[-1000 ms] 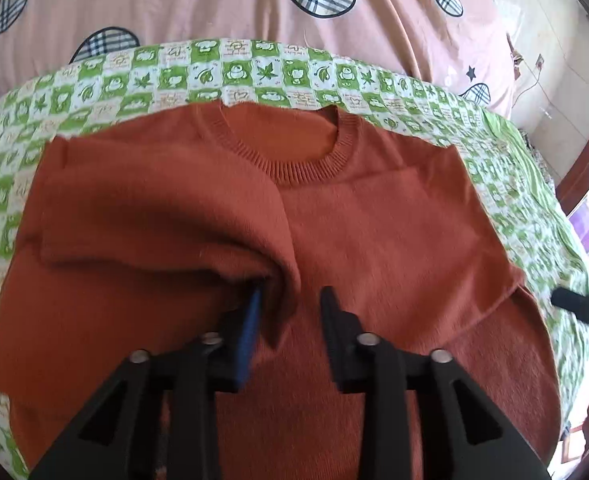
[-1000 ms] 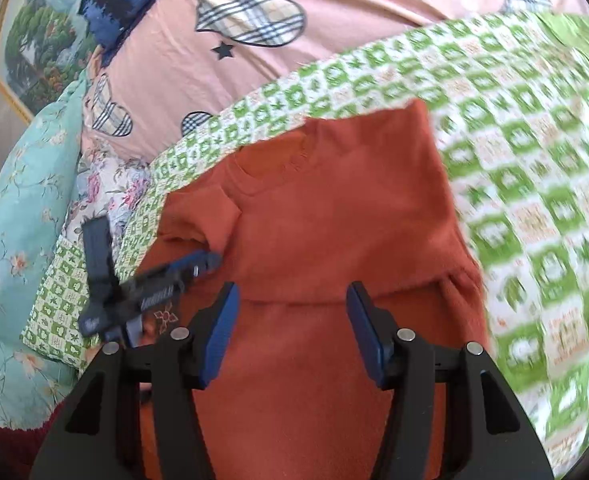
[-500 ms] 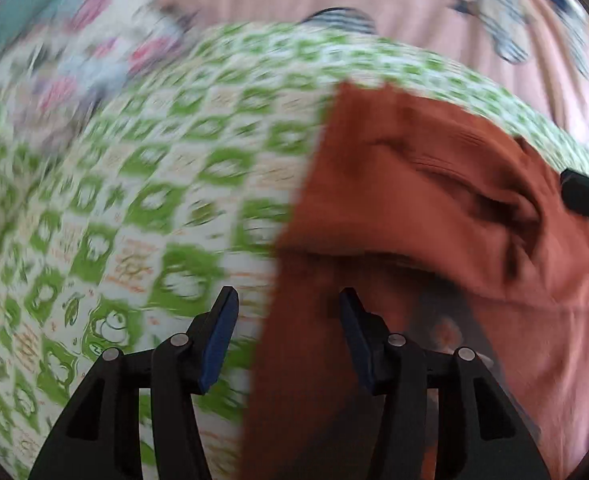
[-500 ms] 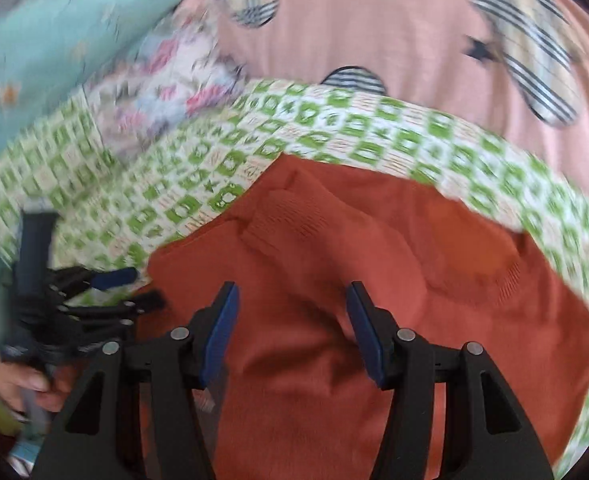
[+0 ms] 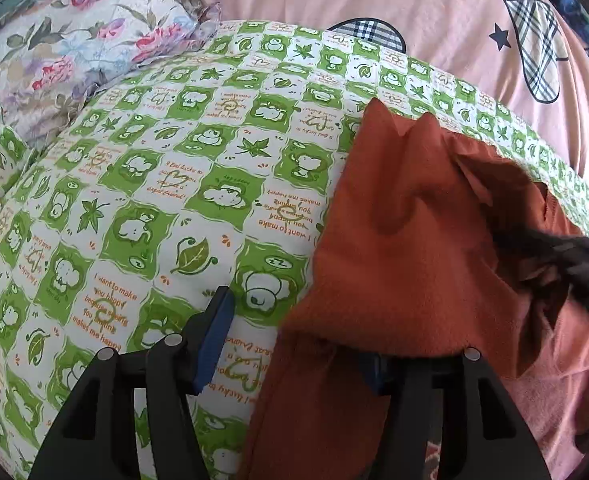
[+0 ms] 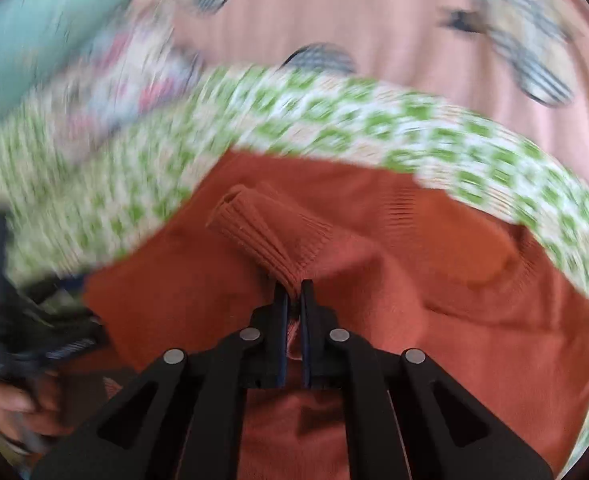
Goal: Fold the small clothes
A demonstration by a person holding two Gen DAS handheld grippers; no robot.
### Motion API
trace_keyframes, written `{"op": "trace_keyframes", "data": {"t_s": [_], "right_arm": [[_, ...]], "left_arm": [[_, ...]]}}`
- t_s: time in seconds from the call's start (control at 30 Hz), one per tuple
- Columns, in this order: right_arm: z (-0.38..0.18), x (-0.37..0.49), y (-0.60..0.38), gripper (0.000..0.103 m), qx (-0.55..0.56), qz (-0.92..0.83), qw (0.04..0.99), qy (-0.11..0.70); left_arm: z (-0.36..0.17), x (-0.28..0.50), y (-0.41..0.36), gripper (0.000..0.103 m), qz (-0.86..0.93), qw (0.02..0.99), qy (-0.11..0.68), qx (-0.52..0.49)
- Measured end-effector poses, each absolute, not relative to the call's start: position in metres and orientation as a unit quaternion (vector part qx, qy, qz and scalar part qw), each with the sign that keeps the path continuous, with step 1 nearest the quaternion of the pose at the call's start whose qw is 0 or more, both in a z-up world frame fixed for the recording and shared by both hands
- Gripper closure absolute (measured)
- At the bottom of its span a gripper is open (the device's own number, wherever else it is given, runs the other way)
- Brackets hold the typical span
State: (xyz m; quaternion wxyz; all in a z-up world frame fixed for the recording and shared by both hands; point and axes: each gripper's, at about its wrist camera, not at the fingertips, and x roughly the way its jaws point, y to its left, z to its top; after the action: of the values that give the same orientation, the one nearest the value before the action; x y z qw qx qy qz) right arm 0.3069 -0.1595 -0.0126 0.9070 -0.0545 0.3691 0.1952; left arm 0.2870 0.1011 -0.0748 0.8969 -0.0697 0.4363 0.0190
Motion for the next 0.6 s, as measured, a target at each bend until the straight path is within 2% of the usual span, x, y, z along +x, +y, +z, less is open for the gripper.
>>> {"op": "trace_keyframes", "data": {"t_s": [0.13, 0.3, 0.4, 0.6], "right_arm": [[0.008, 0.277, -0.252, 0.097, 0.090, 0.158, 0.920, 0.347], [-0.028, 0.260, -0.336, 0.097, 0.195, 0.103, 0.901, 0.374], [-0.048, 0.247, -0.359, 0.097, 0.223, 0.085, 0.892, 0.383], [-0.045, 0.237, -0.366, 0.097, 0.224, 0.076, 0.897, 0.373]], "left_arm": [[-0.075, 0.283, 0.102, 0.046, 0.020, 0.900, 0.431, -0.069], [-0.076, 0.279, 0.101, 0.045, 0.024, 0.901, 0.427, -0.071], [-0.076, 0.276, 0.103, 0.045, 0.022, 0.902, 0.424, -0.077], [-0.075, 0.268, 0.110, 0.044, 0.019, 0.905, 0.412, -0.102]]}}
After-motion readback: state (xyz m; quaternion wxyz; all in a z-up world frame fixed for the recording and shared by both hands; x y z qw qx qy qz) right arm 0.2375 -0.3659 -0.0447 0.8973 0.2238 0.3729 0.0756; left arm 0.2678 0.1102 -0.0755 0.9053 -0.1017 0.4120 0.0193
